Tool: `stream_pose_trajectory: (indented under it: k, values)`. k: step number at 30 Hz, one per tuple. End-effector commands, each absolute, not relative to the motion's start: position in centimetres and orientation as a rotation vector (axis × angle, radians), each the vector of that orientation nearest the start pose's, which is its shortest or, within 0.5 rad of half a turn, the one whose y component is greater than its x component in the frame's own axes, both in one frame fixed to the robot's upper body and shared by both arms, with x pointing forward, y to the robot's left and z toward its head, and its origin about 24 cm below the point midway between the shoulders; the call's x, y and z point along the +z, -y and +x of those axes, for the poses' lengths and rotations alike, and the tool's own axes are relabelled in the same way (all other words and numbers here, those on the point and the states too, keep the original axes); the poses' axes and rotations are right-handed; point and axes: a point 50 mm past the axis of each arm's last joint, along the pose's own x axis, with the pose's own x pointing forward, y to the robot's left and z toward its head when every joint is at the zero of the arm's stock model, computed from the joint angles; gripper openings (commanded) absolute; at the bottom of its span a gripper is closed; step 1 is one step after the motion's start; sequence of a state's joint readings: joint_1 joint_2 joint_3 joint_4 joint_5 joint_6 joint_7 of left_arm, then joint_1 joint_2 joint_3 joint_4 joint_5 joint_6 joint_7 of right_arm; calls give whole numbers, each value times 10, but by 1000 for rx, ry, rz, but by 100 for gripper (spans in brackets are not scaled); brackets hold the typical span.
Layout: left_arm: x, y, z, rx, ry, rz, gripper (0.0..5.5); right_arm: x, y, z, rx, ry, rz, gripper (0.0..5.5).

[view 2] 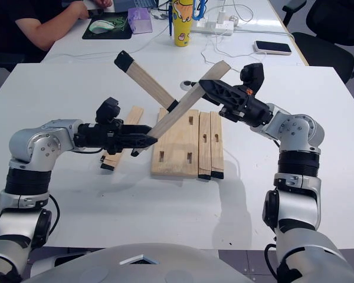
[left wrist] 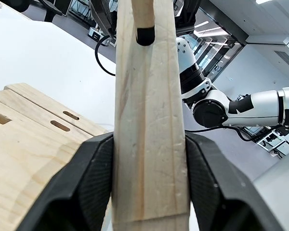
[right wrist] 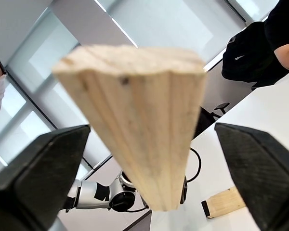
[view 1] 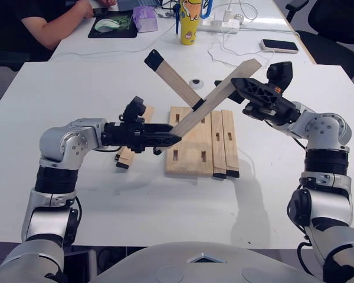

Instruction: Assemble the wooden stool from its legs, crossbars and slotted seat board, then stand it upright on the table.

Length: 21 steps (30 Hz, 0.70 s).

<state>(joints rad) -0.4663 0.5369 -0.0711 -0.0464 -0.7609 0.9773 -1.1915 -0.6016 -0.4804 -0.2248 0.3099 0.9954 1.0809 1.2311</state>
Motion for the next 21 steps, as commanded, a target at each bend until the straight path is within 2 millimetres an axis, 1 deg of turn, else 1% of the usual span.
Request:
stream_pose_trajectory:
  k: [1, 7, 12, 18, 21]
  values:
    - [139, -145, 267, -1513, -463, -349, 208, 161, 190, 293, 1472, -206, 852, 393]
    - [136, -144, 261, -1540, -490, -340, 208, 159, 190, 291, 1493, -218, 837, 305]
    - [134, -146, 262, -1525, -488, -326, 208, 157, 191, 289, 1497, -240, 811, 228]
    - [133, -145, 263, -1511, -466, -310, 208, 156, 193, 290, 1496, -257, 785, 218]
    - [131, -144, 265, -1482, -446, -341, 208, 156, 193, 291, 1487, -260, 779, 217]
